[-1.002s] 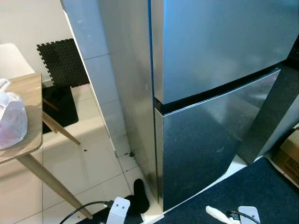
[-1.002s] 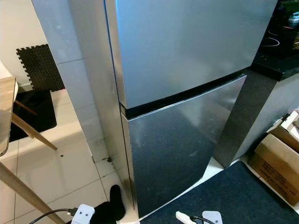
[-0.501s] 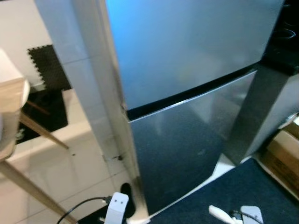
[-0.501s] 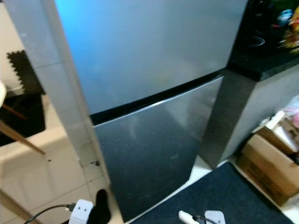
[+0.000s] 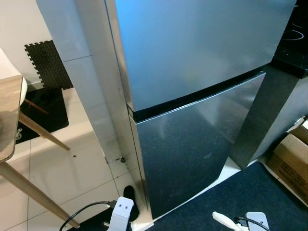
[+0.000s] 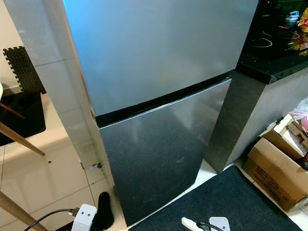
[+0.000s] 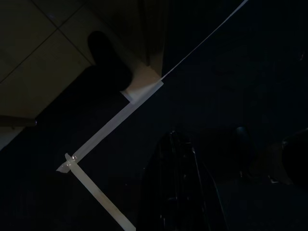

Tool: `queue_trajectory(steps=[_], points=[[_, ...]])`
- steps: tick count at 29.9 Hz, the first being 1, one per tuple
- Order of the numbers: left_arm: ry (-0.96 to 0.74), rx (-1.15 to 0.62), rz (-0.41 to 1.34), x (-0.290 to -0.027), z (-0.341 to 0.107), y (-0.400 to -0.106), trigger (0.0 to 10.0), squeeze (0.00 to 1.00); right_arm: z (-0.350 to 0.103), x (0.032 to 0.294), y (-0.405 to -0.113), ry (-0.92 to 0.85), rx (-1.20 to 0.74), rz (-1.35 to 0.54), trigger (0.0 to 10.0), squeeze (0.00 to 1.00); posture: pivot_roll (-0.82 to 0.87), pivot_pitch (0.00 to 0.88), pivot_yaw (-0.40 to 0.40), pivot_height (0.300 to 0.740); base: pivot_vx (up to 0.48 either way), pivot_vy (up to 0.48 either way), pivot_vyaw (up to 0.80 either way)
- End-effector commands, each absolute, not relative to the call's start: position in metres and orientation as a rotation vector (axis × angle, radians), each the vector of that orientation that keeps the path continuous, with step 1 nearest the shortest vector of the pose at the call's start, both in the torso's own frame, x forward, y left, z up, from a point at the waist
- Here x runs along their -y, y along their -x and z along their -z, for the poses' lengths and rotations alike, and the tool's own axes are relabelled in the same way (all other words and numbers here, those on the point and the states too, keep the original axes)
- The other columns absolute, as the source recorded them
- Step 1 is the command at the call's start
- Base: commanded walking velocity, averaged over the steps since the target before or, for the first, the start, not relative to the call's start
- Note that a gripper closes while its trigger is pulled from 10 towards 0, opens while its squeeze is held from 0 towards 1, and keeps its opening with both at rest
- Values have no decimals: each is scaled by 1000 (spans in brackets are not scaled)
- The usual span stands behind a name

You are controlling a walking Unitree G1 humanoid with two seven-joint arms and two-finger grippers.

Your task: Restocking fridge

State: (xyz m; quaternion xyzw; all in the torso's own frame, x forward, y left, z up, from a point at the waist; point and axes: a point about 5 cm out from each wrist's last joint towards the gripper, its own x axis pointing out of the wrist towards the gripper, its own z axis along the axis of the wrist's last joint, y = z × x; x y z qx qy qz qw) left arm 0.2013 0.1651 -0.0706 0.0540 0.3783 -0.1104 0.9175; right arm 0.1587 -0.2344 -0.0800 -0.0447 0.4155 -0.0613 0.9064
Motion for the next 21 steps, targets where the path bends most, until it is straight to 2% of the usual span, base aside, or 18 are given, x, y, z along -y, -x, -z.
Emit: queue_trajectory(steps=[1, 5, 13, 16, 20, 21], points=[[-84, -777, 218, -168, 71, -200, 10000, 0, 81, 233, -157, 88, -858, 124, 10000, 0, -103, 41, 37, 726, 0, 0, 0], [-64, -756, 222, -167, 68, -202, 10000, 0, 82, 230, -157, 86, -857, 123, 10000, 0, -99, 43, 36, 726, 0, 480, 0], [-112, -632, 257, -167, 55, -215, 10000, 0, 82, 227, -157, 83, -859, 124, 10000, 0, -98, 47, 38, 726, 0, 0, 0], [-80, -491, 266, -164, 34, -240, 10000, 0, 83, 227, -155, 82, -863, 128, 10000, 0, -98, 47, 39, 726, 0, 0, 0], [-71, -387, 308, -158, 13, -263, 10000, 0, 85, 228, -151, 82, -874, 134, 10000, 0, -98, 49, 39, 726, 0, 0, 0], [-69, -336, 315, -156, 3, -272, 5451, 0, 85, 228, -150, 82, -878, 136, 10000, 0, -98, 50, 40, 726, 0, 0, 0]])
